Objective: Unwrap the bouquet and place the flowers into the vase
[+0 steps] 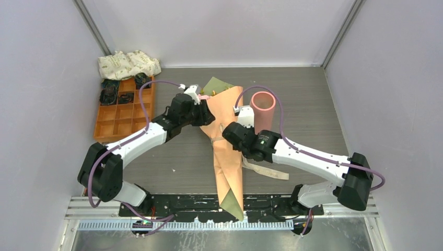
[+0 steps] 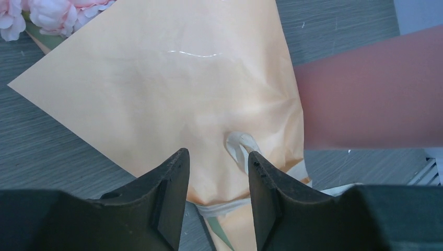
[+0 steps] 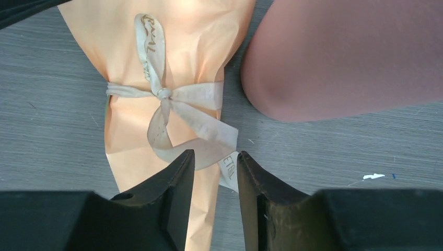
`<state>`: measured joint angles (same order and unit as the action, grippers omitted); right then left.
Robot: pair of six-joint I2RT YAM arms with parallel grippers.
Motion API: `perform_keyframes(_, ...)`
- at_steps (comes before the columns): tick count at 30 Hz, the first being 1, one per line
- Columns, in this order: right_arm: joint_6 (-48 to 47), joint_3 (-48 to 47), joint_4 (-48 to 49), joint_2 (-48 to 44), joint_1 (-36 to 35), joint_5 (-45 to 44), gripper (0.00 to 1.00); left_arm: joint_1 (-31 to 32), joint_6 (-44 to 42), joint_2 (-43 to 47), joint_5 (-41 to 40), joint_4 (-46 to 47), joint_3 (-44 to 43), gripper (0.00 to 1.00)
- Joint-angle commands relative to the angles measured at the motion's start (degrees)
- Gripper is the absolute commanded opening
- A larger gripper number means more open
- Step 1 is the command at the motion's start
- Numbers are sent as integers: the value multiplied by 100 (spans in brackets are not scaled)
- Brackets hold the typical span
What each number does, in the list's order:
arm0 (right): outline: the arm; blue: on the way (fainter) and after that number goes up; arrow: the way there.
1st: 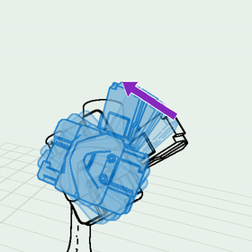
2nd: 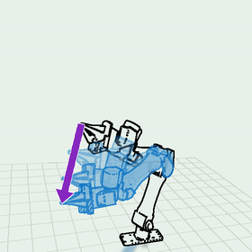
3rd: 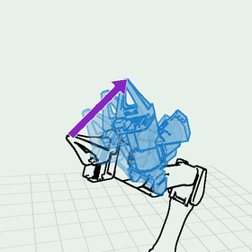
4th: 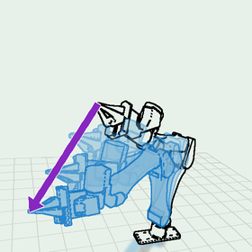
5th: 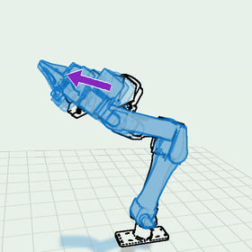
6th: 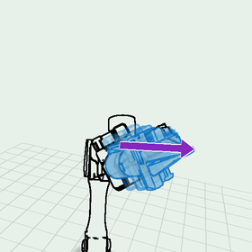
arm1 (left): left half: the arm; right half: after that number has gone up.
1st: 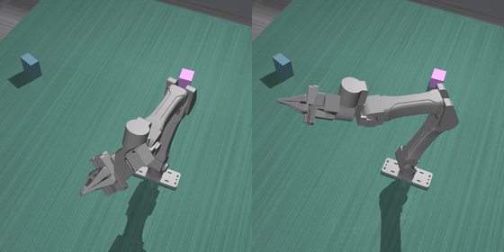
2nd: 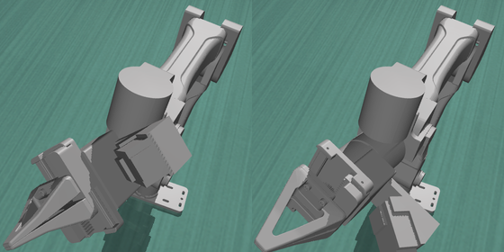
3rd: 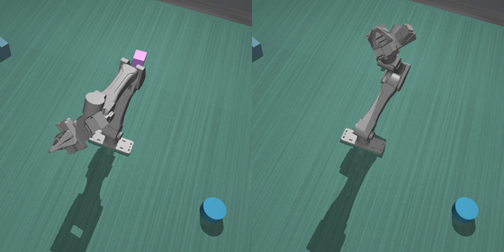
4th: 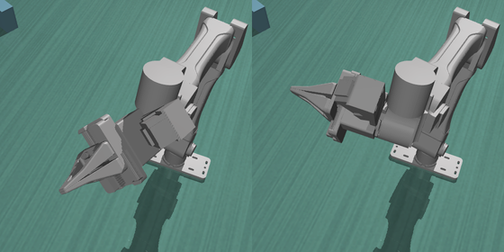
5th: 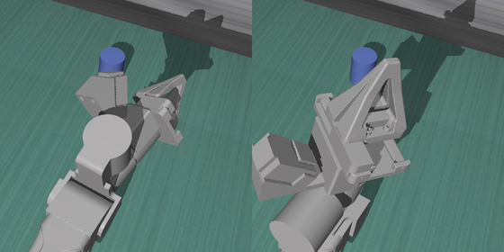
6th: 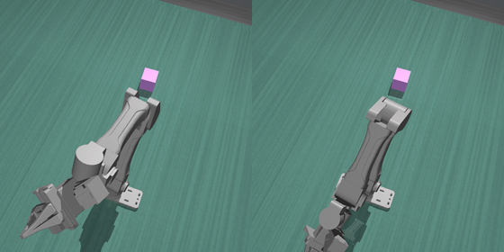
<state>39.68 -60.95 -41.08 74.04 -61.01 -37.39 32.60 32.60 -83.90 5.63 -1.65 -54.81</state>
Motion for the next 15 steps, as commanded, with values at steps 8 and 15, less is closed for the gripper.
perform_keyframes(8, -594, -131, 1045, 768, 477, 543, 39, 42, 15, 80, -52, 20, 180, 47)
perform_keyframes(15, -772, 32, 1350, 1007, 716, 815, 39, 43, -39, 51, -119, 31, 207, 47)
